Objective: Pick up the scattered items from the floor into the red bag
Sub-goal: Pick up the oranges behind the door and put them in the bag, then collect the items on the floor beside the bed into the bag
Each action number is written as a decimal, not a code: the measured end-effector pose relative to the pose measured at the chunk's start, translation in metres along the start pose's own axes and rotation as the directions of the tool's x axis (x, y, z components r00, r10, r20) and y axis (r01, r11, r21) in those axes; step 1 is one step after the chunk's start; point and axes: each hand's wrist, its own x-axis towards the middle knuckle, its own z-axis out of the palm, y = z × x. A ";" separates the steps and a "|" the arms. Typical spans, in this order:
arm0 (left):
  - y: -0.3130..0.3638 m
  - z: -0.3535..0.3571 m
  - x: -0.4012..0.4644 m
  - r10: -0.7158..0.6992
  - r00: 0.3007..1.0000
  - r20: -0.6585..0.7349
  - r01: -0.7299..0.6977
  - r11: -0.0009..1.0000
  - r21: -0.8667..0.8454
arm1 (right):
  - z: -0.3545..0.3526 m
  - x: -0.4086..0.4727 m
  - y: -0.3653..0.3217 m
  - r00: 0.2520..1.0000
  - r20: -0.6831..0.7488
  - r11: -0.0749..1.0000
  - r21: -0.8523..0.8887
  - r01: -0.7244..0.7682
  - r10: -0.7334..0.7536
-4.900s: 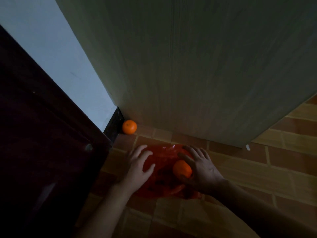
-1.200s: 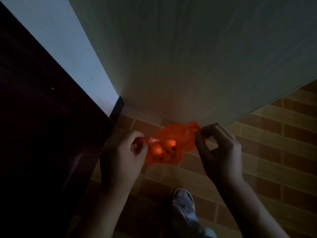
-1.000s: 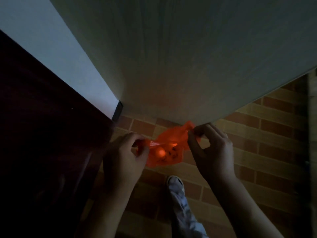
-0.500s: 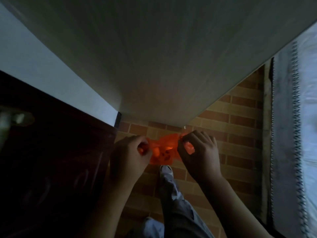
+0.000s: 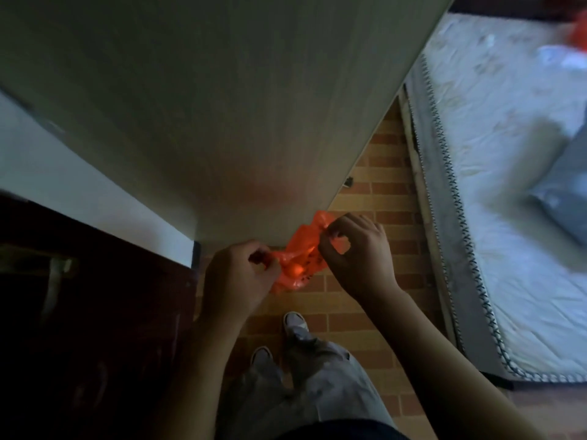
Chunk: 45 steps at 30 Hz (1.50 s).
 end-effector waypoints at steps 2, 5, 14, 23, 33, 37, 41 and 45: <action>0.009 -0.014 -0.004 0.072 0.997 0.020 -0.072 0.997 0.007 | -0.015 -0.008 -0.012 0.998 -0.053 1.000 -0.018 -0.016 0.015; 0.020 -0.033 -0.009 0.153 0.979 0.132 -0.149 0.988 -0.042 | -0.040 -0.018 -0.024 0.986 -0.151 0.997 -0.024 -0.075 0.070; 0.073 -0.044 -0.012 0.334 0.941 -0.053 -0.339 0.932 -0.131 | -0.109 -0.036 -0.031 0.917 -0.371 0.987 -0.013 -0.162 0.146; 0.158 -0.018 0.002 0.380 0.916 -0.129 -0.401 0.873 -0.278 | -0.167 -0.049 0.007 0.823 -0.518 0.963 0.007 -0.269 0.233; 0.239 0.075 0.055 0.370 0.927 0.063 -0.340 0.898 -0.281 | -0.223 -0.037 0.102 0.778 -0.566 0.961 0.130 -0.243 0.273; 0.270 0.098 0.083 0.357 0.933 -0.049 -0.359 0.907 -0.221 | -0.239 -0.016 0.155 0.846 -0.462 0.963 0.169 -0.210 0.266; 0.293 0.129 0.113 0.336 0.942 -0.013 -0.335 0.934 -0.126 | -0.241 0.004 0.208 0.870 -0.397 0.954 0.177 -0.241 0.293; 0.306 0.162 0.135 0.308 0.951 -0.037 -0.310 0.944 -0.113 | -0.257 0.029 0.246 0.873 -0.372 0.945 0.213 -0.250 0.315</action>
